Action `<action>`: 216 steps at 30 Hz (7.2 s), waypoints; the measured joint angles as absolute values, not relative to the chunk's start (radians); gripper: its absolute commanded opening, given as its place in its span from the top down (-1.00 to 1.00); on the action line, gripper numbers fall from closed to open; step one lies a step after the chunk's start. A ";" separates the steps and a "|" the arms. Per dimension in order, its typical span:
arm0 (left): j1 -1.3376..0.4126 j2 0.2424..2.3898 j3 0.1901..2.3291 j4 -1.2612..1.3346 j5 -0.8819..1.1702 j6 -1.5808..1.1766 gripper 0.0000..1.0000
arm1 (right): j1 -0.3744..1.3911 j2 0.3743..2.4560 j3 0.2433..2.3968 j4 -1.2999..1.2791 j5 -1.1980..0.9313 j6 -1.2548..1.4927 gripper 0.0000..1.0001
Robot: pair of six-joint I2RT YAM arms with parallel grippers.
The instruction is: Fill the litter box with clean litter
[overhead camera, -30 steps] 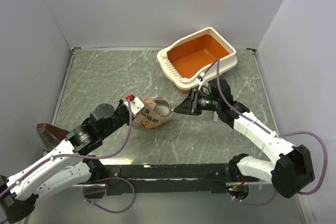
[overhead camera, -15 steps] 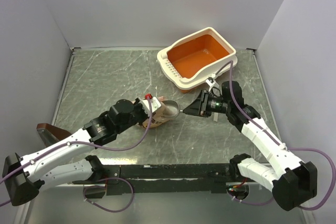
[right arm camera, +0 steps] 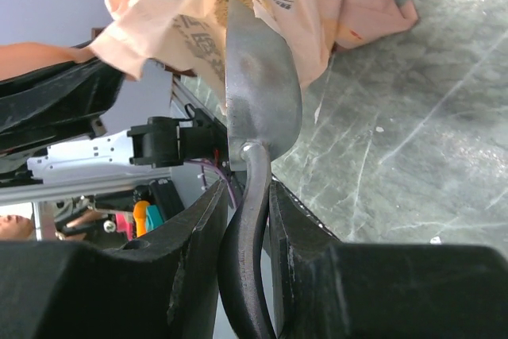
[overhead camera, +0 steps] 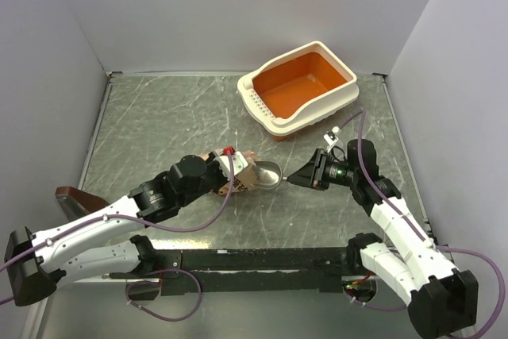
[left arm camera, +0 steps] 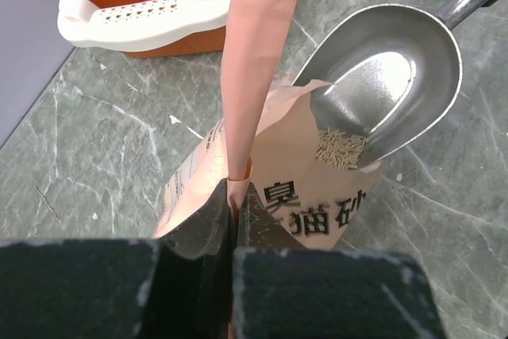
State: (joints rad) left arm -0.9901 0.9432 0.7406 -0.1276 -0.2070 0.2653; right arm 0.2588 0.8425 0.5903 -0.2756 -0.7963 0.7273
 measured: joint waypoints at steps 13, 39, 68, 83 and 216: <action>-1.003 0.805 0.706 -0.204 -0.204 0.224 0.98 | 0.208 0.760 0.400 -0.035 -0.881 0.898 1.00; -1.007 0.752 0.698 -0.216 -0.277 0.215 0.98 | 0.198 0.729 0.382 0.101 -0.933 0.951 1.00; -1.016 0.829 0.741 -0.184 -0.548 0.224 0.98 | 0.163 0.703 0.571 -0.147 -0.810 0.994 1.00; -1.016 0.801 0.702 -0.153 -0.530 0.215 0.99 | 0.159 0.914 0.784 -0.160 -0.595 1.011 1.00; -1.016 0.741 0.655 -0.140 -0.466 0.197 0.98 | 0.718 1.276 1.455 -0.929 -0.253 0.059 1.00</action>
State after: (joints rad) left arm -1.0161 0.7414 0.6548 -0.1398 -0.4656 0.1970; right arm 0.7177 1.2758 1.4551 -0.9295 -0.2531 0.0589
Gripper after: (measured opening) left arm 0.045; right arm 0.317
